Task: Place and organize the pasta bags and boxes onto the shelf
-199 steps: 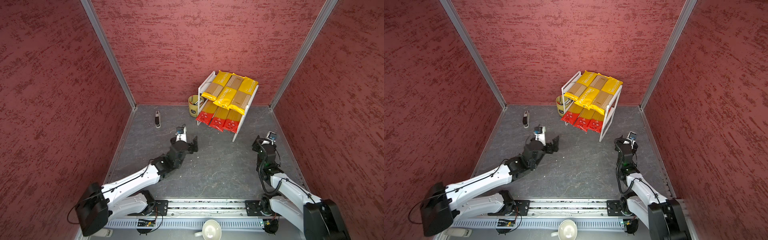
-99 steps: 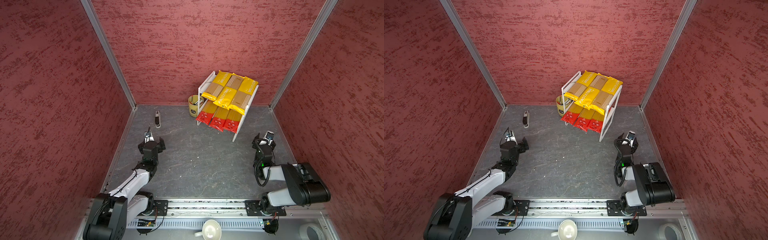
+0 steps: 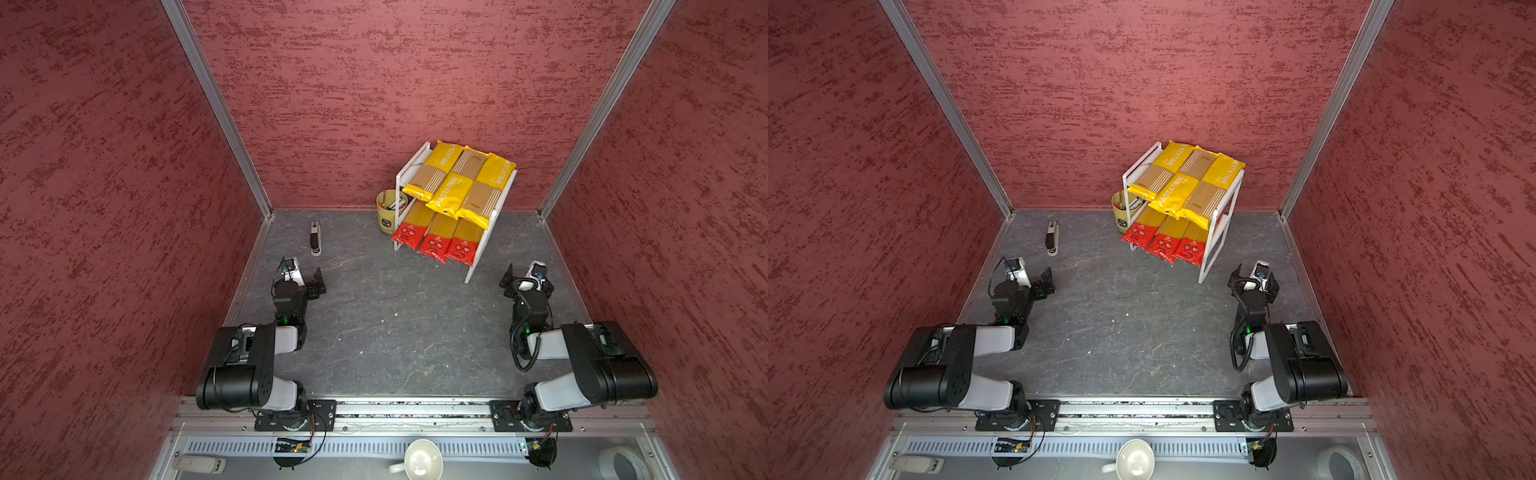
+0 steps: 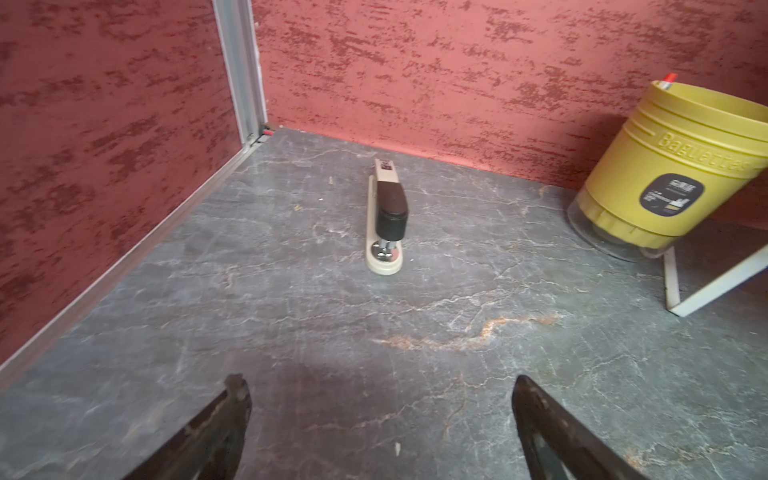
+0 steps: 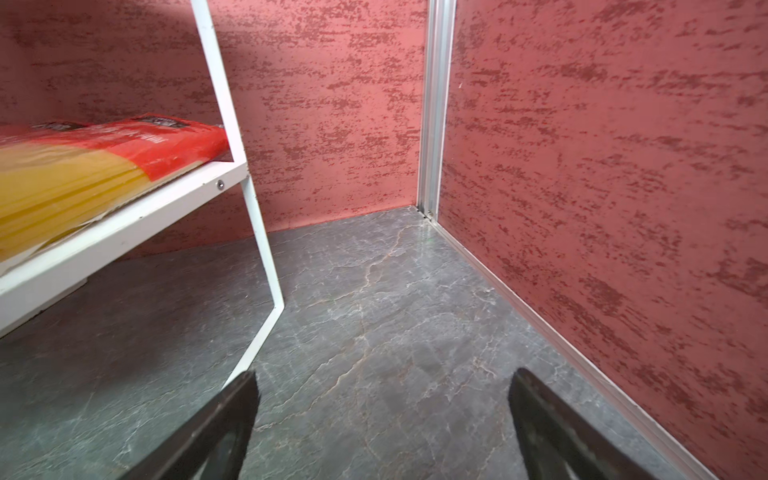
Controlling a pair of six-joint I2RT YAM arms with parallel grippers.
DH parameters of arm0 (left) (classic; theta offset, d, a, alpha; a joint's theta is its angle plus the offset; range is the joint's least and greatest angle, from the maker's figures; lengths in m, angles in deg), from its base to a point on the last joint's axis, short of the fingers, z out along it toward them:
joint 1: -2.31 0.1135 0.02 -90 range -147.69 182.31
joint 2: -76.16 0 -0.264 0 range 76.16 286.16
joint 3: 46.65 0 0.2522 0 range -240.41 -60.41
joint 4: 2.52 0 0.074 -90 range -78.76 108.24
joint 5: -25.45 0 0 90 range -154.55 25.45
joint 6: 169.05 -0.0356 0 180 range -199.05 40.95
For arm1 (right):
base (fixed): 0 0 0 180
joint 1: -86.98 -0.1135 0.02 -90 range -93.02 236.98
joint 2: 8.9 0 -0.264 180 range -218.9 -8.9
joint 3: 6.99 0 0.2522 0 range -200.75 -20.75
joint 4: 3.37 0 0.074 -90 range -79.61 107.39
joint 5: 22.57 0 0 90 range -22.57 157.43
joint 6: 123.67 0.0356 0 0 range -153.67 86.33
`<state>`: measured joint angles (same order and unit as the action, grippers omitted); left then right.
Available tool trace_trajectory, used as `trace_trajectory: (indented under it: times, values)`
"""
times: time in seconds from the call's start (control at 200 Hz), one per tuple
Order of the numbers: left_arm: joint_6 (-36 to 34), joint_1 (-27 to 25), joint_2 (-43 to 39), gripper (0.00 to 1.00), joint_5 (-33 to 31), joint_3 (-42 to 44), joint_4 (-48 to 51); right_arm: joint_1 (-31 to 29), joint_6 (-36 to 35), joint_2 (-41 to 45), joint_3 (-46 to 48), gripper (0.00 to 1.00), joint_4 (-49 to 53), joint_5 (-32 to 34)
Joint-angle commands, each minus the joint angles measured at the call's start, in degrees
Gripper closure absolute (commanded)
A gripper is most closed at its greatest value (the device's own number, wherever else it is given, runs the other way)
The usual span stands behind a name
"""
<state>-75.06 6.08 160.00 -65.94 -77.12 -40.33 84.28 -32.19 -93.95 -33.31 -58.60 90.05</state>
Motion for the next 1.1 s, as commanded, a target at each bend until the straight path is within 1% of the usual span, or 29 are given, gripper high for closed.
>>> trace_trajectory:
  times: [0.0, 0.01, 0.05, 0.065, 0.085, 0.11, 0.165, 0.215, 0.266, 0.301, 0.927, 1.097]
  values:
    - [-1.19, -0.31, 3.25, 0.03, 1.57, -0.87, -6.26, 1.41, 0.07, -1.48, 0.17, 0.04, -2.09, -5.65]
    - [-1.35, -0.42, 3.59, 0.03, 1.43, -0.80, -6.83, 1.52, 0.51, -2.71, 0.34, 0.04, -2.53, -5.97]
    - [-1.78, -0.68, 4.02, 0.03, 1.07, -0.92, -7.61, 2.13, -0.28, -6.04, 0.88, 0.02, -9.94, -6.00]
    - [-1.56, -0.65, 3.66, 0.02, 0.91, -1.23, -6.40, 2.14, -0.01, -5.26, 0.66, 0.01, -8.53, -6.22]
    - [-1.53, -0.64, 3.29, 0.02, 0.74, -1.57, -4.93, 2.24, 0.93, -3.34, -0.10, 0.01, -3.91, -6.56]
    - [-1.48, -0.70, 3.54, 0.02, 0.22, -1.74, -4.80, 2.69, 1.70, -2.53, -0.92, 0.01, -0.28, -7.18]
    - [-1.34, -0.99, 3.82, 0.01, -0.84, -2.21, -4.91, 2.87, 0.89, -4.68, -0.90, 0.01, -4.27, -7.02]
    - [-1.49, -1.60, 3.72, 0.00, -2.67, -3.22, -2.53, 2.93, 1.65, -3.41, -1.54, 0.01, -0.55, -7.21]
    - [-1.99, -2.76, 3.92, 0.00, -4.54, -3.62, -2.25, 2.92, 1.16, -4.39, -1.17, 0.01, -3.05, -7.05]
    - [-2.26, -3.02, 3.80, 0.01, -5.08, -3.79, -1.58, 2.94, 1.31, -3.88, -1.37, 0.01, -1.72, -7.05]
    - [-2.58, -3.32, 4.04, 0.00, -5.15, -4.05, -1.56, 2.93, 1.29, -4.02, -1.24, 0.01, -2.24, -7.05]
    - [-2.58, -3.29, 4.01, 0.00, -5.17, -3.99, -1.60, 2.92, 1.25, -3.98, -2.25, 0.01, -0.57, -7.04]
